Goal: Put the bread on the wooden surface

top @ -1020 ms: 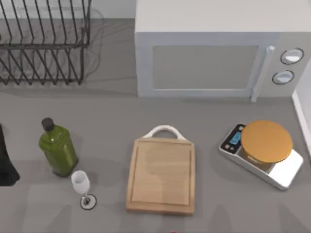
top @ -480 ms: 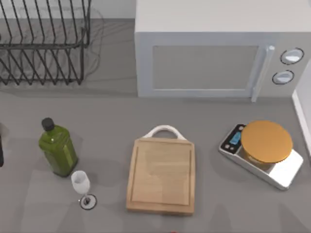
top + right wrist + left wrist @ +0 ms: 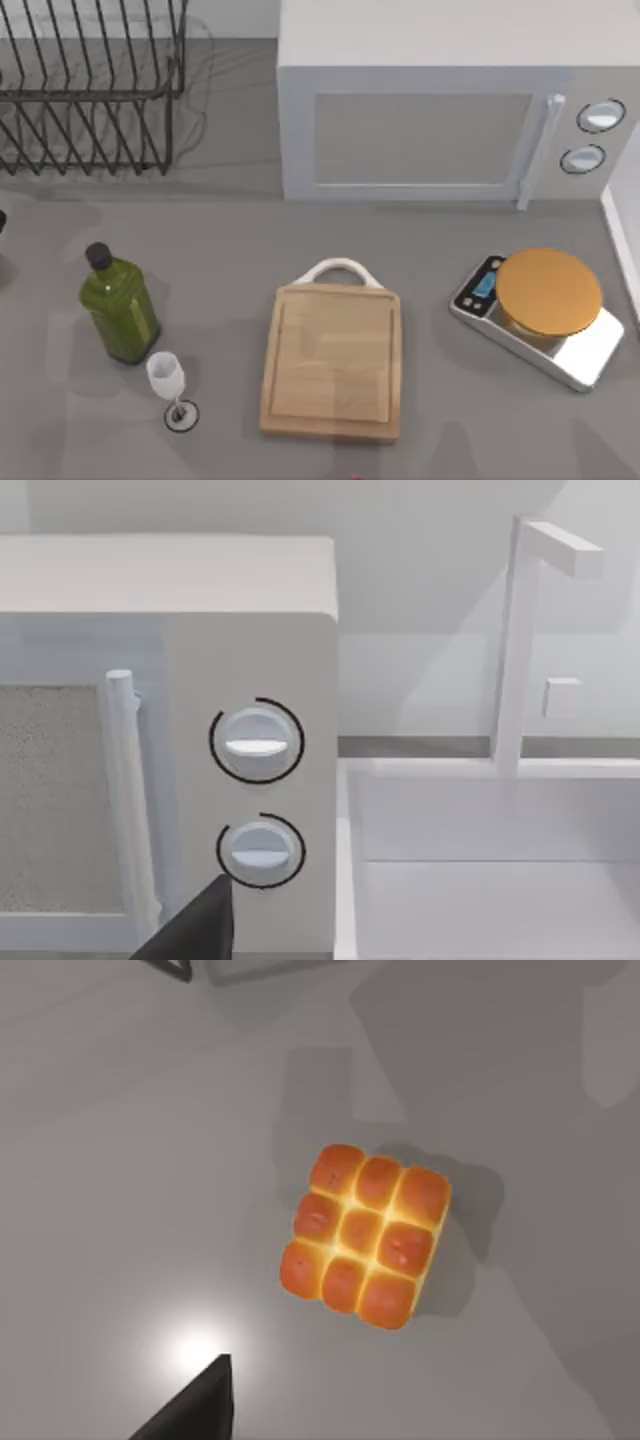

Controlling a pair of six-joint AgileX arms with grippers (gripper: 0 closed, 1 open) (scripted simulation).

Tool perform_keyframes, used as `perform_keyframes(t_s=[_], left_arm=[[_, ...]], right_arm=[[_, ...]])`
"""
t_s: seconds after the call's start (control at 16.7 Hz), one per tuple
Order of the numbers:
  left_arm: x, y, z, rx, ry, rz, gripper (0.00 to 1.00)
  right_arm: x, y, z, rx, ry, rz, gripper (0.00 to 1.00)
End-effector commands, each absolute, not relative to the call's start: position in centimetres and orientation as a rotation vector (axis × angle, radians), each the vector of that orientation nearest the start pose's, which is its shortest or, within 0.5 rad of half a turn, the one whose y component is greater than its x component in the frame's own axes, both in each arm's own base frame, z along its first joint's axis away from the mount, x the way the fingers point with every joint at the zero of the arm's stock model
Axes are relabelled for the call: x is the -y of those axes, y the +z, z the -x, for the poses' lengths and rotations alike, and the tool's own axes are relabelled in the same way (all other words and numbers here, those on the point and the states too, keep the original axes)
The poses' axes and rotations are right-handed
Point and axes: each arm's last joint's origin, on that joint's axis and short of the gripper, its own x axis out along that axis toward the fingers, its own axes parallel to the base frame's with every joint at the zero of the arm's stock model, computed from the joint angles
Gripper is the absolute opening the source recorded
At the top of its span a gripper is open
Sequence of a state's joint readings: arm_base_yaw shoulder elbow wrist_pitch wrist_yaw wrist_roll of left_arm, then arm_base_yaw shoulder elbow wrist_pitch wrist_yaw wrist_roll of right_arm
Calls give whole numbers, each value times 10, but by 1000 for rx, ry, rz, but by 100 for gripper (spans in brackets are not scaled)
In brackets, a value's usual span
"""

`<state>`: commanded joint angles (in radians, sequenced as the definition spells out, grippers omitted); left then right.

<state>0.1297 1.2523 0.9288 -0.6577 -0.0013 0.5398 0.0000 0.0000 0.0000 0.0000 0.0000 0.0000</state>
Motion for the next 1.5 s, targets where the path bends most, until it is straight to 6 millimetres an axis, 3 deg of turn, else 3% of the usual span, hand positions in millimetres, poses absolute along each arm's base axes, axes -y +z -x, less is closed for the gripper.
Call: perform_keyframes(t_s=[0.3,0.6,0.78,1.14,1.5], left_arm=[[-60,218,-325,-1309,-338,-504,100],[-81,180,-372,-1477,-492,-526,100],[-86,172,-382,-1504,-526,-530,100],[-85,171,-382,-1504,-529,-533,100],[-87,119,-384,-1498,-523,-533,100]], right_arm=[[1,160,-106,0,0,0,100],[1,160,-106,0,0,0,100],[1,160,-106,0,0,0,100],[1,160,-106,0,0,0,100],[1,160,-106,0,0,0,100]])
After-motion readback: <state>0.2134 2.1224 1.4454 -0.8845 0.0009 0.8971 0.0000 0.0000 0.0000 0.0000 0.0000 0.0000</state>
